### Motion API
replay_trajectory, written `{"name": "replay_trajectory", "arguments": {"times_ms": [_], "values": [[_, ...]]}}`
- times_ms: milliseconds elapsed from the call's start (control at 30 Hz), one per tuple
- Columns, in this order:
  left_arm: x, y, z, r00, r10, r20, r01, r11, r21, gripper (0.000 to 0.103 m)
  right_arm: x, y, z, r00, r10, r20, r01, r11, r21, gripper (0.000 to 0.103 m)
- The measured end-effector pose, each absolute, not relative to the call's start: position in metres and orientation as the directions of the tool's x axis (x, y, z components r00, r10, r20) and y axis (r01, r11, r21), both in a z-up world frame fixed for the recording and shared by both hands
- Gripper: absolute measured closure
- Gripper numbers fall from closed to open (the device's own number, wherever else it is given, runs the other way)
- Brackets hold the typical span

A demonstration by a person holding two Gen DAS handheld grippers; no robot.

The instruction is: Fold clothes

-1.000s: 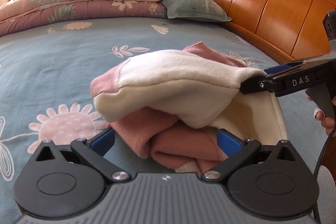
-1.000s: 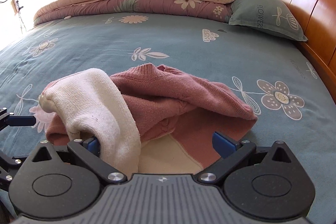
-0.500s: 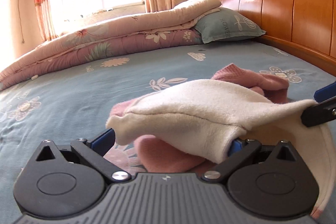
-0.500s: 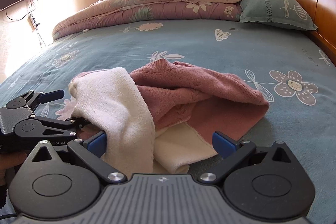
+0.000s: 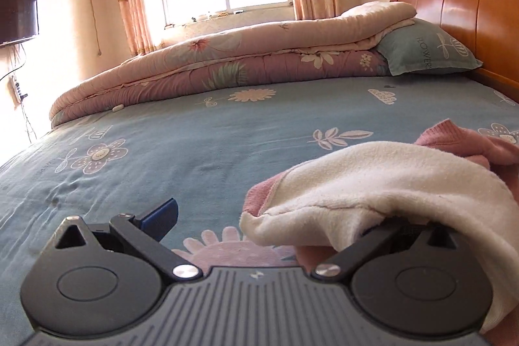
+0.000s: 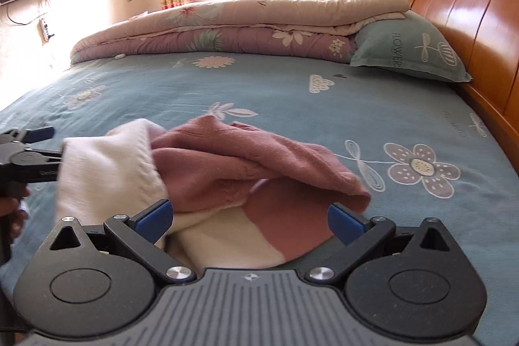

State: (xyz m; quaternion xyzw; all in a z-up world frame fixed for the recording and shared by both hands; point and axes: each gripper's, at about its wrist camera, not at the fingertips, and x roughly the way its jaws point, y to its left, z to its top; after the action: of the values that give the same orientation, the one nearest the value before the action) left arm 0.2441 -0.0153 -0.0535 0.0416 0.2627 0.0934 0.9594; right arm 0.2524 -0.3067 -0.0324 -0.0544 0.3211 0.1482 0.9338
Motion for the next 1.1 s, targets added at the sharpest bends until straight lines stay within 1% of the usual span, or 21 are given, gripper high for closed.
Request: {"name": "replay_trajectory", "arguments": {"times_ms": [100, 200, 300, 400, 433, 533, 600, 667, 800, 933, 967, 1067, 1100], "values": [[0.249, -0.009, -0.057, 0.846, 0.154, -0.510, -0.119, 0.988, 0.101, 0.000, 0.293, -0.321, -0.060, 0.753, 0.104, -0.649, -0.229, 0.967, -0.111, 0.000], [0.251, -0.015, -0.052, 0.866, 0.164, -0.472, -0.099, 0.982, 0.159, 0.000, 0.335, -0.319, -0.090, 0.745, 0.013, -0.667, -0.209, 0.954, -0.215, 0.000], [0.255, -0.011, -0.049, 0.873, 0.158, -0.462, -0.084, 0.981, 0.177, 0.000, 0.362, -0.313, -0.104, 0.754, 0.034, -0.656, -0.252, 0.937, -0.241, 0.000], [0.258, 0.002, -0.047, 0.869, 0.174, -0.463, -0.111, 0.981, 0.160, 0.000, 0.372, -0.307, -0.101, 0.774, 0.169, -0.610, -0.341, 0.923, -0.177, 0.000], [0.260, 0.006, -0.048, 0.868, 0.191, -0.459, -0.128, 0.978, 0.165, 0.000, 0.374, -0.304, -0.100, 0.783, 0.179, -0.596, -0.345, 0.922, -0.176, 0.000], [0.265, 0.018, -0.052, 0.855, 0.218, -0.471, -0.158, 0.974, 0.164, 0.000, 0.386, -0.297, -0.102, 0.803, 0.140, -0.580, -0.312, 0.927, -0.209, 0.000], [0.266, 0.025, -0.053, 0.854, 0.225, -0.469, -0.164, 0.972, 0.167, 0.000, 0.390, -0.301, -0.099, 0.825, 0.122, -0.551, -0.268, 0.944, -0.192, 0.000], [0.265, 0.027, -0.050, 0.861, 0.261, -0.437, -0.179, 0.959, 0.222, 0.000, 0.392, -0.305, -0.093, 0.848, 0.104, -0.520, -0.222, 0.960, -0.170, 0.000], [0.273, 0.042, -0.039, 0.858, 0.313, -0.406, -0.215, 0.939, 0.270, 0.000, 0.387, -0.321, -0.067, 0.883, 0.104, -0.457, -0.175, 0.978, -0.116, 0.000], [0.284, 0.058, -0.021, 0.862, 0.373, -0.344, -0.269, 0.910, 0.314, 0.000, 0.388, -0.324, -0.039, 0.900, 0.087, -0.428, -0.168, 0.973, -0.156, 0.000], [0.285, 0.062, -0.015, 0.864, 0.381, -0.328, -0.281, 0.907, 0.313, 0.000, 0.390, -0.325, -0.031, 0.908, 0.076, -0.413, -0.157, 0.973, -0.166, 0.000], [0.286, 0.068, 0.004, 0.882, 0.405, -0.240, -0.325, 0.893, 0.312, 0.000, 0.392, -0.330, -0.007, 0.935, 0.051, -0.352, -0.117, 0.979, -0.168, 0.000], [0.289, 0.069, 0.006, 0.885, 0.400, -0.239, -0.317, 0.893, 0.321, 0.000, 0.395, -0.331, -0.003, 0.938, 0.038, -0.345, -0.098, 0.982, -0.159, 0.000]]}}
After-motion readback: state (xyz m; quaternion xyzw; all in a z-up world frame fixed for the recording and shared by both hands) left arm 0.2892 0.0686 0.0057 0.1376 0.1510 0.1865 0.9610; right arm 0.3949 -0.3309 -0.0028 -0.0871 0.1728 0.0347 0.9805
